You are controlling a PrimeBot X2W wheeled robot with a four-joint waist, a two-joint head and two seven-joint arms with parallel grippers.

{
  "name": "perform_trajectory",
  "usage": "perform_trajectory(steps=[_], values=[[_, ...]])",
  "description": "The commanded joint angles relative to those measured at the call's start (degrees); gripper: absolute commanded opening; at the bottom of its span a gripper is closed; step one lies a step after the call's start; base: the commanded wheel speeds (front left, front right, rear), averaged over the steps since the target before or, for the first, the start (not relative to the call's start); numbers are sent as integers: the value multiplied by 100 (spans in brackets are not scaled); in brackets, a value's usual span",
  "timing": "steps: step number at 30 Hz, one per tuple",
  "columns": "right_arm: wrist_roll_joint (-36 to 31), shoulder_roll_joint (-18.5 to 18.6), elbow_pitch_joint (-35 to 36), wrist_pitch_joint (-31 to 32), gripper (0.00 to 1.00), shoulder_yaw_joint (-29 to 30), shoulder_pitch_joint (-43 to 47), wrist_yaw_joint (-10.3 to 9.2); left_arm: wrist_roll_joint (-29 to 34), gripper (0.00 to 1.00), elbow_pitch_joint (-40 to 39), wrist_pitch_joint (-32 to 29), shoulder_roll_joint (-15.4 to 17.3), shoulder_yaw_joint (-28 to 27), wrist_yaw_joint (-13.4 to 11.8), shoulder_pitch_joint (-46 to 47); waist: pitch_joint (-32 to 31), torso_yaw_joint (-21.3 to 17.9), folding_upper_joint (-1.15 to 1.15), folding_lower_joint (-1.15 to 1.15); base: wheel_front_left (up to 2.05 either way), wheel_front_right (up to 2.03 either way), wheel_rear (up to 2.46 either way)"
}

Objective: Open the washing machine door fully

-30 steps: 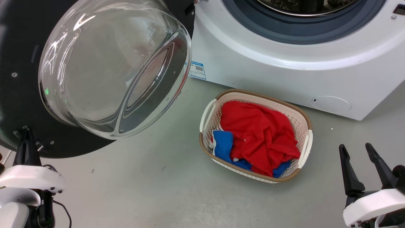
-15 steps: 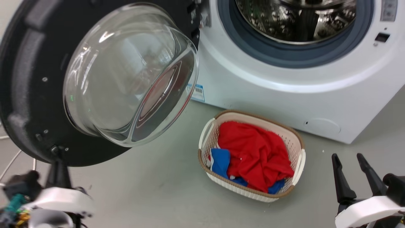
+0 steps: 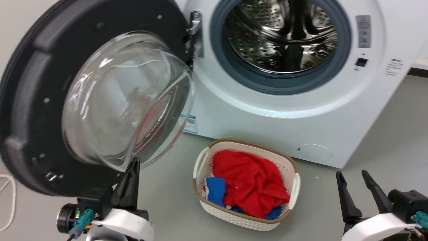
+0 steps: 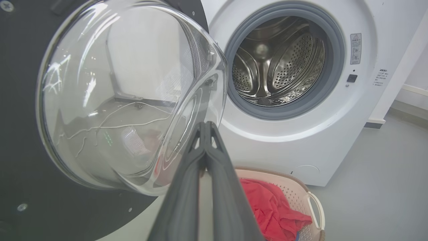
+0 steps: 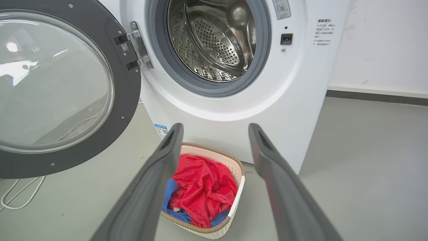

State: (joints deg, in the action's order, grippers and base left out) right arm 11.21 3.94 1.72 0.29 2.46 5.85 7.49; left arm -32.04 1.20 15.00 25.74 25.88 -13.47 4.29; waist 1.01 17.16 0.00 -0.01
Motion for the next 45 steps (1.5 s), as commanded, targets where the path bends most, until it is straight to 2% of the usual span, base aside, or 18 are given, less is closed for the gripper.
perform_trajectory(steps=[1,2,3,5,6,7,14,22,32,45], values=[[-6,-19,-1,-20,100,-4,-48,1,34,0,41,24,-64,36,57,94,-86,-226,0,1,0,0,0],[-9,-20,-5,-17,100,-15,-58,1,46,5,83,20,-91,38,112,140,-102,-313,0,1,0,0,0],[-33,-20,-9,-20,100,-36,-75,1,42,22,123,20,-127,16,149,178,-120,-413,0,1,0,0,0],[-28,-27,-14,-36,100,-48,-102,1,81,49,232,19,-209,2,188,213,-148,-604,0,1,0,0,0],[-49,-21,-12,-37,100,-58,-125,1,100,87,280,20,-254,-23,205,242,-154,-704,0,1,0,0,0],[-41,-20,-14,-33,100,-74,-150,1,125,100,344,20,-280,-43,217,277,-156,-800,0,1,0,0,0],[-56,39,-8,-64,100,-123,-263,1,329,100,707,21,-496,-221,208,427,-160,-1374,0,1,0,0,0],[-73,120,45,-138,100,-203,-134,1,648,100,842,21,-595,-549,231,166,-189,-1735,0,1,0,0,0],[-123,177,77,-162,100,-244,-30,1,912,100,921,21,-697,-879,384,-281,-263,-1800,0,1,0,0,0],[-139,193,106,-138,100,-263,-34,1,1114,100,995,21,-845,-1094,549,-297,-300,-1805,0,1,0,0,0]])
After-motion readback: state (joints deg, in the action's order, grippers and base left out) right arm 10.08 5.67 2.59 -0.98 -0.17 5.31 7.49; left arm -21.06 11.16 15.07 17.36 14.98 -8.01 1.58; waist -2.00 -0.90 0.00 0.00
